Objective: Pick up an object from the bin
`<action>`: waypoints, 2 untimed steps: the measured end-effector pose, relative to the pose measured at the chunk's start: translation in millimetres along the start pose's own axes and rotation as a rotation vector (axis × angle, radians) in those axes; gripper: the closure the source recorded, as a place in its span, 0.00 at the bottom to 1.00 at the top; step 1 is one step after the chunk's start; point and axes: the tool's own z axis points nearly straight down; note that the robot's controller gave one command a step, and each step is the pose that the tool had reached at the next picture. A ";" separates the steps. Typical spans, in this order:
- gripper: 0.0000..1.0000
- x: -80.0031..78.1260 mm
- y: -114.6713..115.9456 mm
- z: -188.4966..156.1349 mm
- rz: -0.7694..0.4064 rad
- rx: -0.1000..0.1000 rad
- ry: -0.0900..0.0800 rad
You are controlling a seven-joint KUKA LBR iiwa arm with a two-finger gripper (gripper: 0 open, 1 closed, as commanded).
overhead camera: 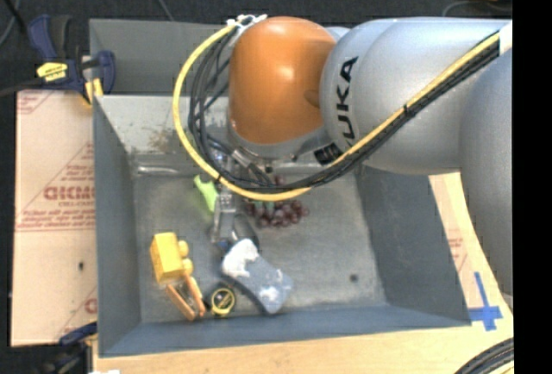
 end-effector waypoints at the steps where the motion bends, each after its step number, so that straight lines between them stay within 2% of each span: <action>1: 0.00 -1.1 -1.0 -4.7 0.004 -0.001 -0.007; 2: 0.00 -3.1 -13.0 30.4 0.049 -0.004 -0.013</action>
Offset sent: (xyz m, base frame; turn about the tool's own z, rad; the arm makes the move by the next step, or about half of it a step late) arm 0.0014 -0.0479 -0.1340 0.1791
